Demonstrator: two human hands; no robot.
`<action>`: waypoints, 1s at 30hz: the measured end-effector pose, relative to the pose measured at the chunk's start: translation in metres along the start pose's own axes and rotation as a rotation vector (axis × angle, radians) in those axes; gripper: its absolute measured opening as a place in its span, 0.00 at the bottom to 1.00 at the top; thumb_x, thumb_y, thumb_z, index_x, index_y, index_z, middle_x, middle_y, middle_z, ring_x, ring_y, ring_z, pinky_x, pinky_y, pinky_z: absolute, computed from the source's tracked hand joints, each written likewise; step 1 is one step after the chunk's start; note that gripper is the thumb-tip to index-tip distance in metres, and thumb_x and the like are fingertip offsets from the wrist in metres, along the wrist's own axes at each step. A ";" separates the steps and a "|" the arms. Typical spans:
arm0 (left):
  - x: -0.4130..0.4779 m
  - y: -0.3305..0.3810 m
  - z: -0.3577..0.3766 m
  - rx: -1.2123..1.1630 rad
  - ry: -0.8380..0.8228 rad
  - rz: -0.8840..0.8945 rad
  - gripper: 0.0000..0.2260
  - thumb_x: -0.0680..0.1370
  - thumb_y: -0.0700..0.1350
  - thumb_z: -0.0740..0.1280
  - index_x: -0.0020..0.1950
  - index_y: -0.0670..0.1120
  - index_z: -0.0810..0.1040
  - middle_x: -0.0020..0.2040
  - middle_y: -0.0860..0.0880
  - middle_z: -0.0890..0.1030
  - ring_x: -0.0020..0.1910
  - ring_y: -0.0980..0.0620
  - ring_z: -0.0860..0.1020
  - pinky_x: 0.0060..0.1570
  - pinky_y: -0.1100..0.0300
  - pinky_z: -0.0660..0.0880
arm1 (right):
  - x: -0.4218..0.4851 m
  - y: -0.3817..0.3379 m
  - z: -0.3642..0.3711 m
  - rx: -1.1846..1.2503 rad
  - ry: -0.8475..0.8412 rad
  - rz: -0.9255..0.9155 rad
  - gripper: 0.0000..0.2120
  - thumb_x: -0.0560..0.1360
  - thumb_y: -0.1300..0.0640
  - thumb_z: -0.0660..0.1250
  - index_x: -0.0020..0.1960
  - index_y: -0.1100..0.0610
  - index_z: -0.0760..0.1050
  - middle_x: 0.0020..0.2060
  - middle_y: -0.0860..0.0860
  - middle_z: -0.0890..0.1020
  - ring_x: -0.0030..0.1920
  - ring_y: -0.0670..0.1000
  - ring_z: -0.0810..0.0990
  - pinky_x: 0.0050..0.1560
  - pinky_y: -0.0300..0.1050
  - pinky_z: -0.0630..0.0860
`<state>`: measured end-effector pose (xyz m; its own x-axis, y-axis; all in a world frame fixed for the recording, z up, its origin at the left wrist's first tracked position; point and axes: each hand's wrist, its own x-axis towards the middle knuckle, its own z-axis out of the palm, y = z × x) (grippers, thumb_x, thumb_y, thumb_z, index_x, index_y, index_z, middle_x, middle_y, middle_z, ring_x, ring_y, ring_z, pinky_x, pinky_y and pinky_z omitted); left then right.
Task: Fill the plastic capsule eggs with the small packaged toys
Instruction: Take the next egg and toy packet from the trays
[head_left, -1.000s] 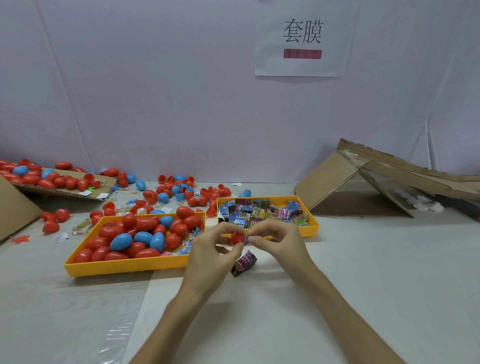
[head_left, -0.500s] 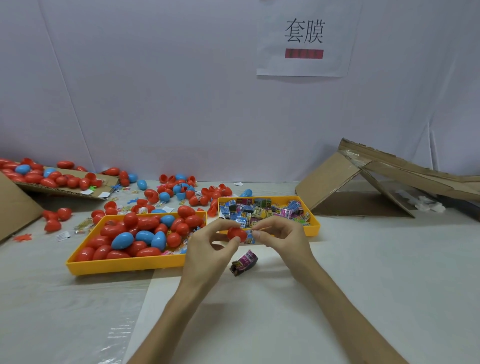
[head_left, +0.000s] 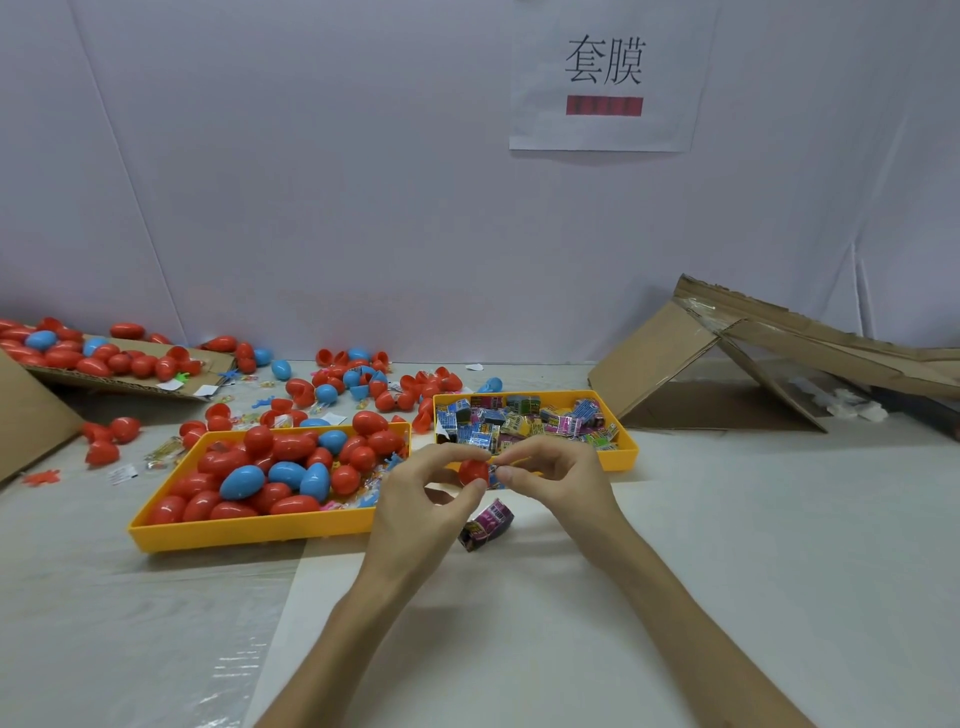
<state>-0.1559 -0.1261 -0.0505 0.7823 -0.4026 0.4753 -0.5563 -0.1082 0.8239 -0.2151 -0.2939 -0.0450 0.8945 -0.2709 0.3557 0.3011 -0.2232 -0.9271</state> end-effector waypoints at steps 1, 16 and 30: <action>0.000 0.000 0.000 0.003 -0.003 0.011 0.15 0.76 0.39 0.74 0.50 0.60 0.83 0.47 0.64 0.83 0.46 0.60 0.82 0.42 0.63 0.81 | 0.000 0.000 0.000 -0.007 0.000 -0.002 0.11 0.73 0.64 0.76 0.43 0.48 0.86 0.41 0.49 0.86 0.43 0.48 0.85 0.44 0.39 0.80; 0.003 0.000 -0.001 -0.398 0.005 -0.240 0.06 0.77 0.40 0.73 0.53 0.47 0.84 0.46 0.48 0.87 0.44 0.47 0.86 0.42 0.61 0.82 | 0.001 0.003 -0.001 0.050 -0.017 0.062 0.17 0.73 0.63 0.76 0.59 0.49 0.81 0.51 0.51 0.86 0.52 0.52 0.85 0.45 0.41 0.80; 0.003 0.001 -0.002 -0.569 0.039 -0.398 0.10 0.74 0.43 0.74 0.54 0.42 0.84 0.48 0.46 0.87 0.49 0.48 0.86 0.44 0.62 0.81 | 0.000 0.007 0.008 -0.082 0.125 -0.111 0.24 0.70 0.59 0.80 0.61 0.45 0.77 0.48 0.44 0.82 0.44 0.49 0.84 0.43 0.42 0.81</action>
<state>-0.1540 -0.1256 -0.0476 0.9117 -0.3972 0.1050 0.0006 0.2568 0.9665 -0.2104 -0.2876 -0.0526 0.8078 -0.3531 0.4721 0.3635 -0.3320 -0.8704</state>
